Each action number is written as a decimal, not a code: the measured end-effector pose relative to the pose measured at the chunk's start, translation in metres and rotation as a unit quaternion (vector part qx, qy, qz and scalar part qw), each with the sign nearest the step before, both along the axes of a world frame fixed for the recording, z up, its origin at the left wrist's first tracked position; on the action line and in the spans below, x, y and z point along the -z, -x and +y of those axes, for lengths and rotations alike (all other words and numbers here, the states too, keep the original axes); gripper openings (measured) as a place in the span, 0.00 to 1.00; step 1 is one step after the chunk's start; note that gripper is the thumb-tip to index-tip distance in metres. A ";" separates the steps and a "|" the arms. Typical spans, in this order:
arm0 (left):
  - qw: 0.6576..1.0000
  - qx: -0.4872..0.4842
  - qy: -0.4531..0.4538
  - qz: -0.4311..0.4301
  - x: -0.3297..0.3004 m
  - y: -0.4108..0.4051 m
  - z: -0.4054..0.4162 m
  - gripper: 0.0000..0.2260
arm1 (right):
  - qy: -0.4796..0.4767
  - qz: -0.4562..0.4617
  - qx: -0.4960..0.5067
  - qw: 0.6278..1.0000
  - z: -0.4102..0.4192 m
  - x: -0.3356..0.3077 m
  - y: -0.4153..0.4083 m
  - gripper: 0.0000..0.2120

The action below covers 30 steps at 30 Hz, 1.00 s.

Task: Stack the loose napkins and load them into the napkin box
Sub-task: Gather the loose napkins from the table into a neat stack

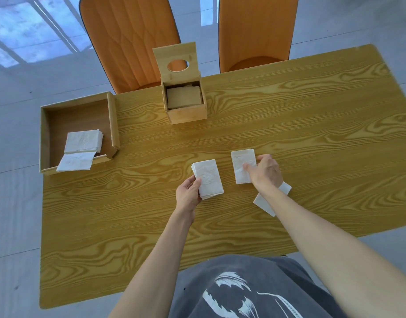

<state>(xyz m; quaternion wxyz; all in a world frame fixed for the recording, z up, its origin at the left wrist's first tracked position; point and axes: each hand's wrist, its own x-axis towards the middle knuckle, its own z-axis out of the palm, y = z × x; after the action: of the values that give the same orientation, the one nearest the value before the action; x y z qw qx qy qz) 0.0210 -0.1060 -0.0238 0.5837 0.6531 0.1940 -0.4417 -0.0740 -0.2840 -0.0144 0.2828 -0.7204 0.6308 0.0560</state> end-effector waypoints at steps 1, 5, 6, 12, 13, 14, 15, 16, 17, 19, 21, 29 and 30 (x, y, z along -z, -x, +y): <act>1.000 0.000 0.001 0.000 0.000 0.001 -0.001 0.15 | -0.004 -0.002 -0.004 1.000 -0.001 0.000 0.001 0.21; 1.000 -0.002 0.005 0.003 -0.001 0.005 -0.004 0.13 | 0.005 -0.024 -0.020 1.000 -0.004 -0.001 0.003 0.18; 1.000 -0.003 0.004 0.003 -0.001 0.006 -0.005 0.13 | 0.010 -0.037 -0.024 0.999 -0.004 -0.001 0.004 0.16; 1.000 -0.017 0.005 0.001 0.000 0.009 -0.009 0.11 | -0.019 -0.160 -0.003 0.987 -0.006 -0.004 0.011 0.13; 1.000 -0.019 0.003 -0.001 0.000 0.009 -0.010 0.10 | -0.029 -0.177 0.002 0.984 -0.006 -0.004 0.012 0.12; 1.000 -0.021 0.000 -0.004 0.000 0.010 -0.010 0.08 | -0.043 -0.197 0.008 0.979 -0.006 -0.004 0.013 0.12; 1.000 -0.023 -0.003 -0.008 0.001 0.010 -0.011 0.07 | -0.062 -0.220 0.015 0.973 -0.006 -0.003 0.013 0.11; 1.000 -0.026 -0.005 -0.011 0.001 0.011 -0.011 0.06 | -0.086 -0.246 0.023 0.965 -0.004 -0.002 0.013 0.10; 0.999 -0.029 -0.006 -0.014 0.002 0.012 -0.011 0.05 | -0.116 -0.274 0.033 0.954 -0.003 -0.002 0.012 0.09; 0.999 -0.035 -0.009 -0.017 0.003 0.012 -0.011 0.04 | -0.181 -0.319 0.052 0.929 0.003 0.000 0.010 0.06; 0.999 -0.037 -0.006 -0.020 0.003 0.013 -0.011 0.05 | -0.234 -0.340 0.049 0.909 0.012 0.002 0.006 0.09; 0.998 -0.048 0.017 -0.022 0.001 0.019 -0.009 0.10 | -0.272 -0.301 -0.018 0.914 0.042 0.022 -0.004 0.13; 0.998 -0.051 0.020 -0.020 0.000 0.019 -0.009 0.10 | -0.261 -0.291 -0.028 0.920 0.044 0.023 -0.005 0.13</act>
<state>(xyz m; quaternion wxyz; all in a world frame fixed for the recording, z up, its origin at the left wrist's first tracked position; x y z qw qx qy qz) 0.0019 -0.1150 -0.0243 0.6220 0.6395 0.2067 -0.4018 -0.0693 -0.2402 -0.0376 0.6299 -0.6229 0.4636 0.0144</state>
